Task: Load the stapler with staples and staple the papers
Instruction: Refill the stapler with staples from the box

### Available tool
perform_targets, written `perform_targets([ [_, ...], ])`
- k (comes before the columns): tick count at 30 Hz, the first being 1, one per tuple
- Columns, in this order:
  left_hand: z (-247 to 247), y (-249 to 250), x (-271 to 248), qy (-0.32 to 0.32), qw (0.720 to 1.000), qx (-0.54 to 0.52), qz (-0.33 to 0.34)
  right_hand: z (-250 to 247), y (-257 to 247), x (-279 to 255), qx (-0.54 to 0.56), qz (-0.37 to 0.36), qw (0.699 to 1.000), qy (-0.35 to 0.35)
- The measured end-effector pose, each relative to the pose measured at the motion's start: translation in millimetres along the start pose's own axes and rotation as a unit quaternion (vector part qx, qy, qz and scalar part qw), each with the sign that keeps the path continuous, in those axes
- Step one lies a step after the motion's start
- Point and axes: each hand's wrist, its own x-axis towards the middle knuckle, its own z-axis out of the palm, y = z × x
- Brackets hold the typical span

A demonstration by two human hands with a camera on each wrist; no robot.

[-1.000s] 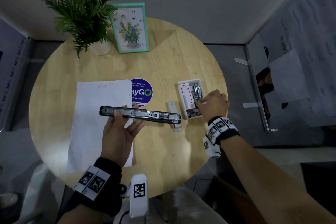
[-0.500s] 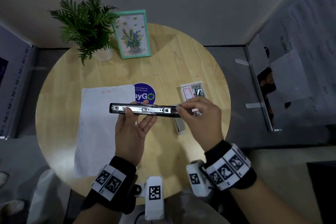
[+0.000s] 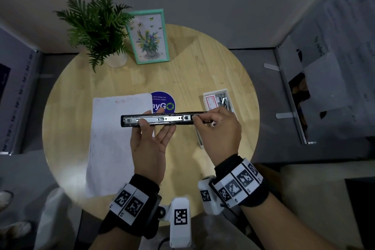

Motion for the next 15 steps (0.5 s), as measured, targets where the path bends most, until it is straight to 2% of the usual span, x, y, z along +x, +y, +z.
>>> perform_targets([
  [5, -1.3, -0.4, 0.2, 0.005, 1.000, -0.001, 0.004, 0.4, -4.8, 5.8, -0.043, 0.013, 0.998, -0.038],
  [15, -3.0, 0.9, 0.2, 0.010, 1.000, 0.005, 0.008, -4.8, -8.7, 14.3, -0.036, 0.053, 0.995, -0.077],
])
